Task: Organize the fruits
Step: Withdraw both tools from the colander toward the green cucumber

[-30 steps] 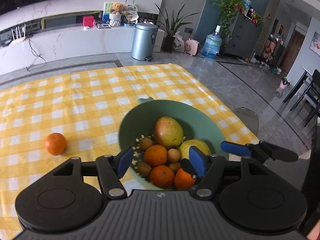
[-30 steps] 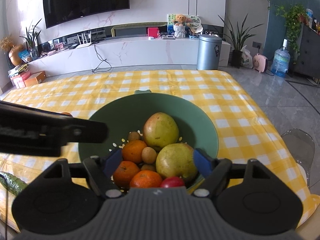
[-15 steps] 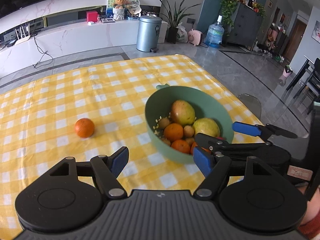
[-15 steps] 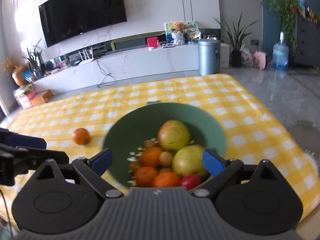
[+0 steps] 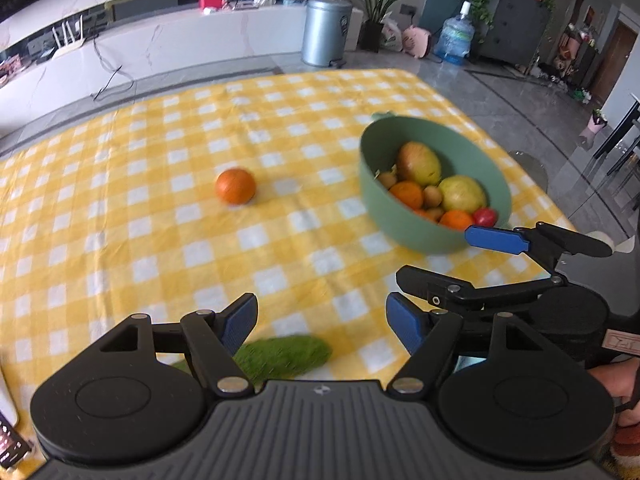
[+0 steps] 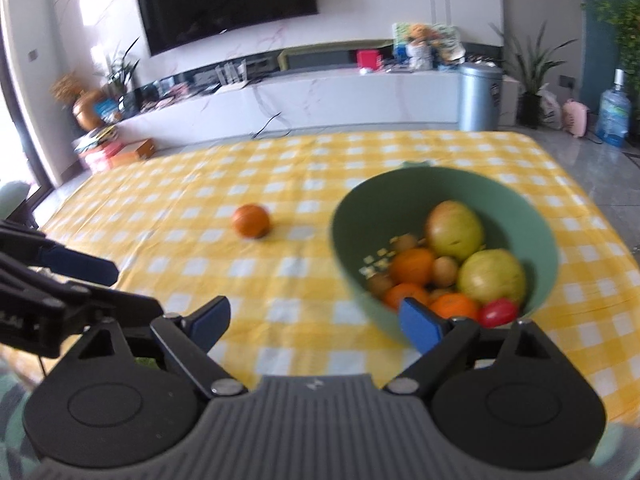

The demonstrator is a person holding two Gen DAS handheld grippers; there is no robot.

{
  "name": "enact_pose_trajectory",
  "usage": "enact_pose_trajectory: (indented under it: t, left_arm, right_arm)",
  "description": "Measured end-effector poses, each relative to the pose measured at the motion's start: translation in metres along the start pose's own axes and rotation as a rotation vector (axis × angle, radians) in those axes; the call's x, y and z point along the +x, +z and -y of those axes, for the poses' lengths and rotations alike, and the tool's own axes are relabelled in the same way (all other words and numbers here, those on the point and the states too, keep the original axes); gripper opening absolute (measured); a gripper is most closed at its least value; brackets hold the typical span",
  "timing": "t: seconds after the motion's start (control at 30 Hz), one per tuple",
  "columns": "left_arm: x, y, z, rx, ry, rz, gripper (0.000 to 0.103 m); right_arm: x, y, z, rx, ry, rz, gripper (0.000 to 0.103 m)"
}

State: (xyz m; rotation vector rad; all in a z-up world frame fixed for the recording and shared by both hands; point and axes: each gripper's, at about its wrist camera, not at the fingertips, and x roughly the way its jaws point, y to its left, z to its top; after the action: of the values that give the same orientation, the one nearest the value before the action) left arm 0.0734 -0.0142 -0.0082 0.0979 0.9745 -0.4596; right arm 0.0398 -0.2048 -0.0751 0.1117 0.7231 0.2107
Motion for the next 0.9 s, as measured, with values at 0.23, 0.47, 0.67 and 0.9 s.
enact_pose_trajectory:
  t: [0.23, 0.47, 0.67, 0.9]
  left_arm:
    - [-0.003, -0.019, -0.023, -0.039, -0.011, -0.016, 0.086]
    - [0.007, -0.036, -0.046, -0.113, -0.028, -0.064, 0.084]
    - [0.018, -0.046, -0.054, -0.144, -0.035, -0.108, 0.083]
    - [0.027, -0.049, -0.058, -0.134, -0.029, -0.127, 0.083]
  right_arm:
    - [0.008, -0.008, -0.024, -0.031, 0.051, -0.074, 0.075]
    - [0.022, -0.024, -0.041, -0.045, 0.09, -0.168, 0.066]
    - [0.034, -0.032, -0.056, -0.091, 0.13, -0.231, 0.066]
    - [0.054, -0.036, -0.06, -0.101, 0.119, -0.278, 0.066]
